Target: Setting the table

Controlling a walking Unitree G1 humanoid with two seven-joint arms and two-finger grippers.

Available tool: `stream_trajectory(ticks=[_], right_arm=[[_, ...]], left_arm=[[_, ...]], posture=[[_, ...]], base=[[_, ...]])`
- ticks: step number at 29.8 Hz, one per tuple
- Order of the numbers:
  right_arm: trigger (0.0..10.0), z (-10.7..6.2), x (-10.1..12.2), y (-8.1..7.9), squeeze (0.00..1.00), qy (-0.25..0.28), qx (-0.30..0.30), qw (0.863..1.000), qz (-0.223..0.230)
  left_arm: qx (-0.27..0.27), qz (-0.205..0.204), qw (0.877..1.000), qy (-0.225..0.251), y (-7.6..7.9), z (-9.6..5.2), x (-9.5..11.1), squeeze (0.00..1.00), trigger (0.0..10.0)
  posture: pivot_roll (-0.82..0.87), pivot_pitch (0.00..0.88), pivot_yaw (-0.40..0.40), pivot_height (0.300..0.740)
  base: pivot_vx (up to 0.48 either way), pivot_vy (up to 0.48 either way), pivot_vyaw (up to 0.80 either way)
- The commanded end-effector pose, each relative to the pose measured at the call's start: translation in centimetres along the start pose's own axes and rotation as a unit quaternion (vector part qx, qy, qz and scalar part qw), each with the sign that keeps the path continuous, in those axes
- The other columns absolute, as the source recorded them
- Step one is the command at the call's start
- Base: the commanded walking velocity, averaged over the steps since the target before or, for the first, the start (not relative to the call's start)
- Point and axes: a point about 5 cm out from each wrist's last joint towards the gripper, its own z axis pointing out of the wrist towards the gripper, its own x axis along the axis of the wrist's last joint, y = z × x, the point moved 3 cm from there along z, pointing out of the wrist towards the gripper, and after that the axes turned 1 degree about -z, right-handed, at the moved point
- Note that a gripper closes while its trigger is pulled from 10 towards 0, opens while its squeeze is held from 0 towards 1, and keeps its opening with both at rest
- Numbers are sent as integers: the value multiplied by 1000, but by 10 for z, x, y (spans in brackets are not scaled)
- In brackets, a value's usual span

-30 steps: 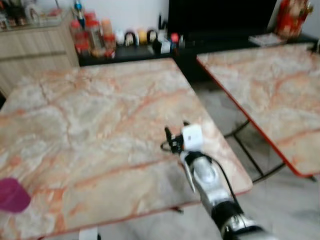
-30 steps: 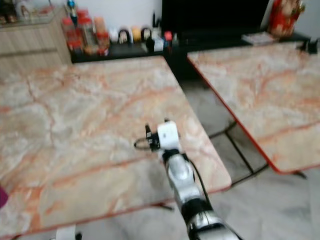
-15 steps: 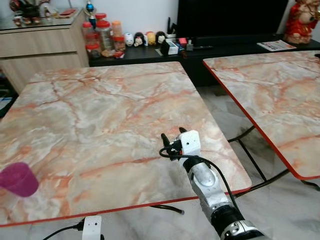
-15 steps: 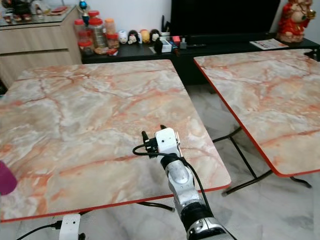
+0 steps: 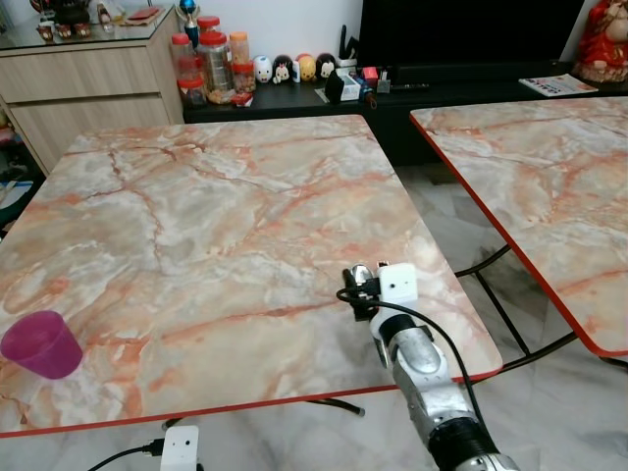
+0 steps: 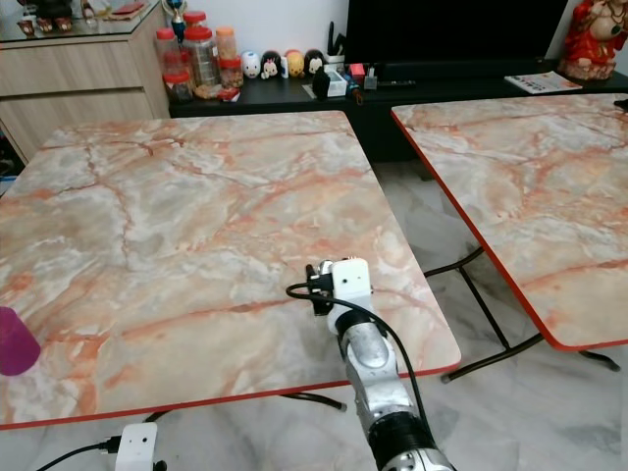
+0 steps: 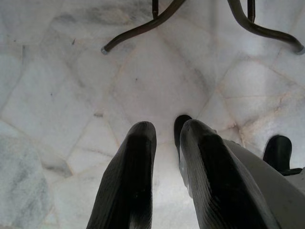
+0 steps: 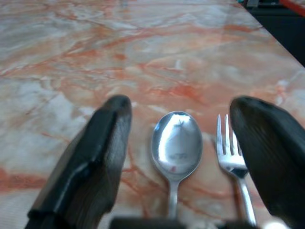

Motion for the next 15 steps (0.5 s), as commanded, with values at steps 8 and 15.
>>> stream_trajectory(ticks=[8,15], right_arm=[[10000,-10,6,-3,0,-55,0,998,-16],[10000,-18,-9,2,0,-103,-4,994,-23]], left_arm=[[2,-4,1000,-5,-3,-1,-3,0,10000],[0,-5,1000,-5,-2,-1,-3,0,10000]], posture=[[-24,0,-10,732],[-20,0,-13,732]], base=[[0,0,0],[0,0,0]])
